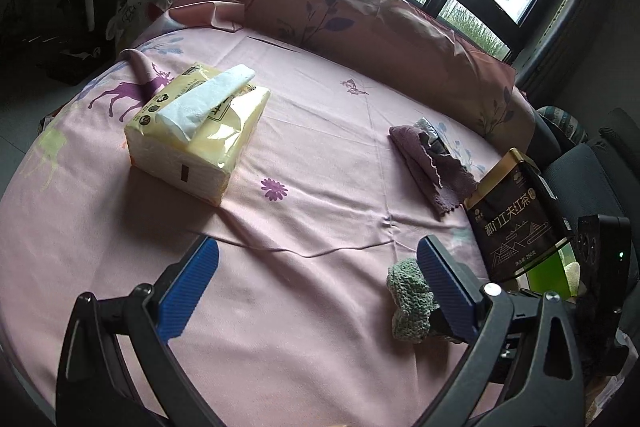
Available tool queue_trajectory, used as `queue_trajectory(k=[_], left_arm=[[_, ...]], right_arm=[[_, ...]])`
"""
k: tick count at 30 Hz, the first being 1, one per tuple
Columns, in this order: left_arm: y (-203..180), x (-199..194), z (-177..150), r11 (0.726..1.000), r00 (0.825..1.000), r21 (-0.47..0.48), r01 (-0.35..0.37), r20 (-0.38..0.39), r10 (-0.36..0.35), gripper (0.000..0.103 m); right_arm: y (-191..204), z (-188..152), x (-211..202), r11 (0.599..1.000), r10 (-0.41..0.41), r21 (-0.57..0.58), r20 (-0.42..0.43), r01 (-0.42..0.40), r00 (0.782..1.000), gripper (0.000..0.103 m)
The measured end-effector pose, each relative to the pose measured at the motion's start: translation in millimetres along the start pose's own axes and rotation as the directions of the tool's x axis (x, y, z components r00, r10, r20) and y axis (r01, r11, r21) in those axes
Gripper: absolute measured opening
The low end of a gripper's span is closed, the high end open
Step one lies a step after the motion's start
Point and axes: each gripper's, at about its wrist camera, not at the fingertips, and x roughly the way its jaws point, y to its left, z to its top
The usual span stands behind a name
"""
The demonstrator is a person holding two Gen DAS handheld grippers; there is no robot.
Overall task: Organize soft objects
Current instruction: 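Close the right tool on the green knit towel and lift it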
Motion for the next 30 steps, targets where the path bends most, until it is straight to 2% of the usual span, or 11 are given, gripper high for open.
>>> queue_trajectory(k=[5, 9, 10, 12, 15, 19, 23, 25, 27, 30], left_arm=[[-24, 9, -11, 0.994, 0.998, 0.105, 0.030, -0.056, -0.024, 0.097], [-40, 12, -22, 0.983, 0.993, 0.167, 0.075, -0.105, -0.058, 0.090], [-43, 15, -25, 0.980, 0.989, 0.175, 0.098, -0.123, -0.077, 0.089], [-50, 20, -30, 0.973, 0.981, 0.185, 0.134, -0.165, -0.104, 0.077], [-60, 30, -39, 0.966, 0.967, 0.197, 0.168, -0.222, -0.123, 0.072], [-71, 38, -48, 0.960, 0.952, 0.202, 0.196, -0.272, -0.137, 0.070], [-70, 52, -54, 0.969, 0.937, 0.145, 0.202, -0.317, -0.148, 0.070], [-67, 64, -57, 0.971, 0.914, 0.098, 0.219, -0.369, -0.169, 0.072], [-67, 64, -56, 0.968, 0.913, 0.092, 0.234, -0.364, -0.186, 0.078], [-70, 65, -57, 0.960, 0.899, 0.077, 0.268, -0.379, -0.220, 0.090]], right_arm=[[-19, 4, -31, 0.997, -0.010, 0.073, 0.109, 0.002, 0.994, 0.076], [-23, 5, -39, 0.987, 0.108, 0.104, 0.142, -0.123, 0.984, 0.076], [-23, 5, -37, 0.983, 0.137, 0.104, 0.142, -0.153, 0.980, 0.076], [-24, 5, -31, 0.976, 0.162, 0.127, 0.123, -0.178, 0.979, 0.076], [-30, 4, -16, 0.970, 0.160, 0.174, 0.084, -0.172, 0.984, 0.076], [-33, 2, 3, 0.959, 0.185, 0.214, 0.035, -0.188, 0.982, 0.076], [-31, 1, 17, 0.962, 0.166, 0.220, 0.002, -0.163, 0.986, 0.076], [-32, 0, 23, 0.961, 0.165, 0.226, -0.017, -0.157, 0.986, 0.076], [-33, -2, 29, 0.957, 0.176, 0.241, -0.032, -0.164, 0.984, 0.076], [-33, -2, 30, 0.958, 0.175, 0.235, -0.021, -0.166, 0.984, 0.076]])
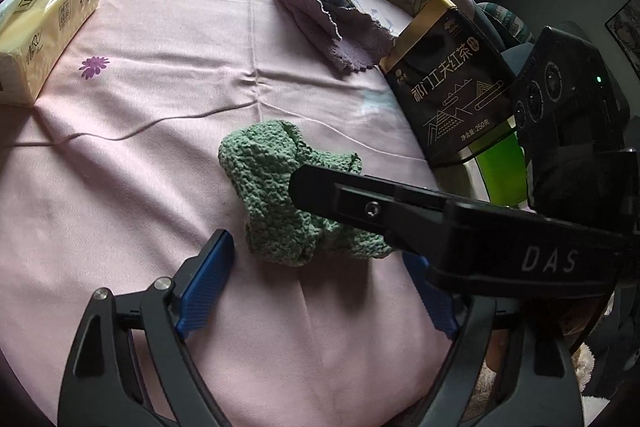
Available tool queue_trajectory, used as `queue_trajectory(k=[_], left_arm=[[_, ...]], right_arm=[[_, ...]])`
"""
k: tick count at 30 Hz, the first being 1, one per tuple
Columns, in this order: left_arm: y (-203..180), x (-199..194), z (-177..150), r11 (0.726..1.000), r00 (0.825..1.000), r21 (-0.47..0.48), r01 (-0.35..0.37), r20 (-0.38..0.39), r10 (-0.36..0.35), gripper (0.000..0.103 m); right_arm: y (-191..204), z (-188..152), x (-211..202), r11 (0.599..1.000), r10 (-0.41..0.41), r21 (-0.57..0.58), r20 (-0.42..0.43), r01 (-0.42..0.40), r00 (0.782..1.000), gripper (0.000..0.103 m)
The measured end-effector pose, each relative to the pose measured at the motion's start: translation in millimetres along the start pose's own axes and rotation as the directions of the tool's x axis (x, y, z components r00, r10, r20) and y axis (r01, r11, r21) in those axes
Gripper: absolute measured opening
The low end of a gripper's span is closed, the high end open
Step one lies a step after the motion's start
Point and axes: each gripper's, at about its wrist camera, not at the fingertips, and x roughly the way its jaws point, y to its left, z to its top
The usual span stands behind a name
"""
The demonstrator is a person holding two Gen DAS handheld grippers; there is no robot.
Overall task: Organize soft objects
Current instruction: 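Close the right tool on the green knit towel and lift it, then carry the green towel with the right tool over the box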
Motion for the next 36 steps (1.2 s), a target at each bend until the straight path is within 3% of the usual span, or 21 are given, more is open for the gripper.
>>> queue_trajectory(k=[4, 12, 13, 15, 16, 18, 19, 22, 29, 33, 36], left_arm=[[-3, 3, 1, 0.999, 0.999, -0.004, 0.032, 0.000, -0.032, 0.102], [-3, 3, 2, 1.000, 1.000, -0.008, 0.023, 0.006, -0.023, 0.100], [-6, 3, 2, 1.000, 1.000, 0.015, 0.008, 0.008, -0.008, 0.098], [-9, 2, 1, 0.997, 0.998, 0.042, -0.057, 0.017, 0.056, 0.068], [-9, 2, 1, 0.997, 0.998, 0.044, -0.069, 0.014, 0.069, 0.066], [-4, -1, 2, 1.000, 1.000, 0.014, 0.006, 0.002, -0.006, 0.056], [-4, -1, 2, 0.999, 0.999, -0.004, 0.043, -0.008, -0.043, 0.053], [-17, -5, 0, 0.997, 0.998, 0.031, 0.065, 0.003, -0.065, 0.049], [-82, -36, 11, 0.977, 0.987, 0.210, 0.042, 0.141, -0.072, 0.048], [-126, -42, 18, 0.955, 0.978, 0.294, 0.049, 0.179, -0.105, 0.048], [-161, -43, 23, 0.930, 0.970, 0.363, 0.062, 0.199, -0.142, 0.048]], right_arm=[[0, -1, 1, 1.000, 0.030, 0.003, -0.011, -0.030, 0.999, 0.076], [0, -3, 2, 0.998, 0.065, -0.007, -0.012, -0.065, 0.998, 0.073], [1, -4, 3, 0.998, 0.057, -0.012, -0.014, -0.057, 0.998, 0.072], [3, -5, 2, 0.999, 0.039, -0.028, -0.011, -0.039, 0.999, 0.069], [5, -5, 2, 0.999, 0.041, -0.032, -0.014, -0.042, 0.999, 0.067], [5, -6, 4, 0.997, 0.064, -0.030, -0.031, -0.064, 0.997, 0.055], [5, -6, 4, 0.997, 0.075, -0.025, -0.037, -0.076, 0.996, 0.054], [8, -7, 0, 0.995, 0.096, -0.020, -0.056, -0.098, 0.994, 0.046], [11, -4, -72, 0.991, 0.111, -0.086, 0.135, -0.100, 0.985, 0.046], [-5, -5, -123, 0.992, 0.118, -0.081, 0.262, -0.100, 0.958, 0.046], [-24, -7, -158, 0.991, 0.130, -0.055, 0.356, -0.118, 0.925, 0.046]])
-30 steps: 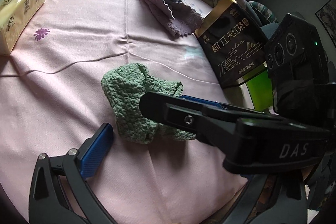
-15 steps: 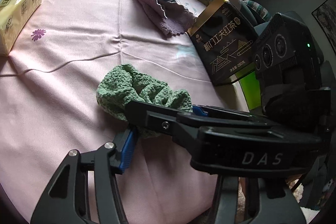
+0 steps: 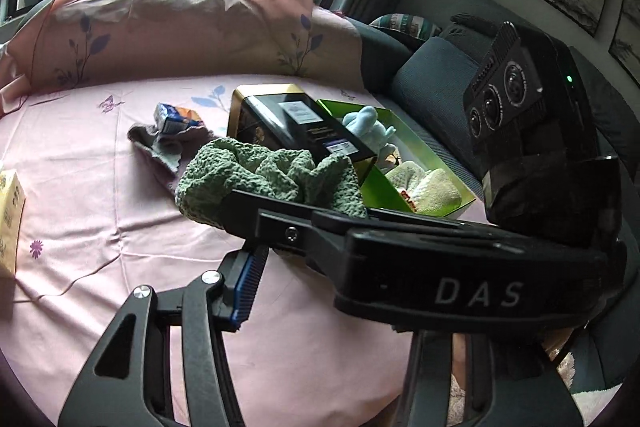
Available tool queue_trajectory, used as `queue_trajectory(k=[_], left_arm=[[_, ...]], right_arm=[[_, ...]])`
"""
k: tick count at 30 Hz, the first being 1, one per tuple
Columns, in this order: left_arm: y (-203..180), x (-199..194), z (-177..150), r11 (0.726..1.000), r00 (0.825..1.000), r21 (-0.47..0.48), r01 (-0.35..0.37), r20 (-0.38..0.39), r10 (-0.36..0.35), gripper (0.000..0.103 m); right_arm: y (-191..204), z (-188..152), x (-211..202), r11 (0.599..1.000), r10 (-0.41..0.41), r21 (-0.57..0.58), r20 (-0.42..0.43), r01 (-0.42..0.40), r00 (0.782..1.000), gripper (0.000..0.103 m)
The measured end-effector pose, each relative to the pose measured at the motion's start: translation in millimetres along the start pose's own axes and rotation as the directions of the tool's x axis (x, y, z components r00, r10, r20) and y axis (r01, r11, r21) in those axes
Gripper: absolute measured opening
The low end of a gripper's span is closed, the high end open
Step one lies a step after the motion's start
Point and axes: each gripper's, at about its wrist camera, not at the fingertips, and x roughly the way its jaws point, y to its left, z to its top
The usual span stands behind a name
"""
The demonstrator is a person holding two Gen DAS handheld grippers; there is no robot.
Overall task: Organize soft objects
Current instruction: 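Carry the green towel with the right tool over the box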
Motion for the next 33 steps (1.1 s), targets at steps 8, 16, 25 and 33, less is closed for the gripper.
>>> queue_trajectory(k=[8, 16, 25, 33], left_arm=[[-69, 42, 35, 0.977, 0.991, 0.174, 0.127, 0.015, -0.132, 0.048], [-124, 89, 54, 0.934, 0.975, 0.280, 0.223, -0.046, -0.219, 0.048], [-140, 142, 57, 0.925, 0.958, 0.251, 0.284, -0.121, -0.261, 0.048], [-148, 167, 55, 0.934, 0.958, 0.231, 0.272, -0.154, -0.241, 0.048]], right_arm=[[-51, 14, -80, 0.993, -0.074, 0.112, 0.245, 0.047, 0.967, 0.046], [-113, 15, -126, 0.957, -0.190, 0.275, 0.366, 0.089, 0.911, 0.046], [-164, 10, -139, 0.884, -0.344, 0.439, 0.375, 0.162, 0.861, 0.046], [-193, 8, -137, 0.841, -0.404, 0.504, 0.344, 0.196, 0.848, 0.046]])
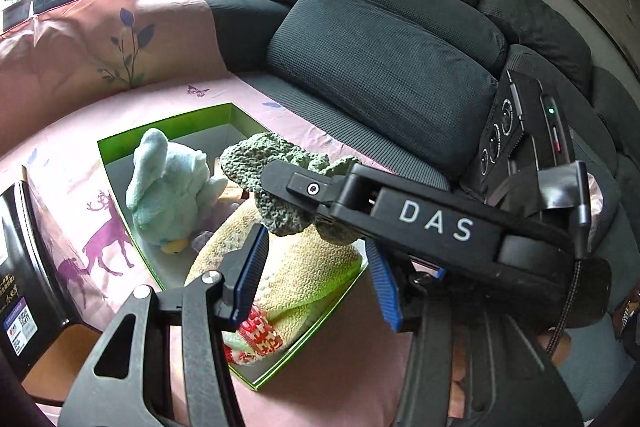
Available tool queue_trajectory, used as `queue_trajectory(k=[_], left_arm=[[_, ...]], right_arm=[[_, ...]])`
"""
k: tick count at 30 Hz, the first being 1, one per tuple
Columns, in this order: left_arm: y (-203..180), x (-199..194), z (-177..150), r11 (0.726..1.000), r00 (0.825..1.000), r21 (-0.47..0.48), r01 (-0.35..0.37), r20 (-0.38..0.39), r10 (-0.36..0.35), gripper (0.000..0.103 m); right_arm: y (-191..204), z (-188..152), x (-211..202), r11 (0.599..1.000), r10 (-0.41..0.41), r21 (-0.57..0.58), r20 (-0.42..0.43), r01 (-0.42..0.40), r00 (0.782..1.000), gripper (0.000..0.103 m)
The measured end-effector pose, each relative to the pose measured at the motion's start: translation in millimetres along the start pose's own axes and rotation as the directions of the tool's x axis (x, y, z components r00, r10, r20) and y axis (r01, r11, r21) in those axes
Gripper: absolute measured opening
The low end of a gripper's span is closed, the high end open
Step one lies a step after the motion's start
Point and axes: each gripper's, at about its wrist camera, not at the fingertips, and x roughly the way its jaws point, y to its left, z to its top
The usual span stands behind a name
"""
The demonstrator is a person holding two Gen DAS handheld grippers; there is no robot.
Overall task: Organize soft objects
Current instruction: 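Carry the green towel with the right tool over the box, then open the right tool to drop the green towel into the box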
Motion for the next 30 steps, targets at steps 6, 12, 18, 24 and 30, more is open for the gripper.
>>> queue_trajectory(k=[6, 12, 18, 24, 30], left_arm=[[3, 14, -1, 0.999, 0.999, -0.027, -0.031, -0.030, 0.030, 0.048], [5, 21, -5, 0.997, 0.997, -0.052, -0.063, -0.053, 0.060, 0.050], [9, 12, -8, 0.994, 0.995, -0.080, -0.071, -0.072, 0.065, 0.052], [10, -13, -15, 0.992, 0.994, -0.075, -0.102, -0.048, 0.098, 0.072], [17, -59, -27, 0.986, 0.989, -0.088, -0.143, 0.026, 0.145, 0.098]], right_arm=[[-15, 1, 5, 0.997, -0.066, 0.037, -0.008, 0.066, 0.998, 0.046], [-21, 1, 9, 0.987, -0.151, 0.047, -0.025, 0.152, 0.988, 0.046], [-16, -2, 8, 0.971, -0.238, 0.023, -0.040, 0.239, 0.971, 0.046], [-11, -6, -3, 0.965, -0.261, 0.009, -0.009, 0.261, 0.965, 0.074], [6, -11, -20, 0.958, -0.284, -0.044, 0.032, 0.285, 0.958, 0.086]])
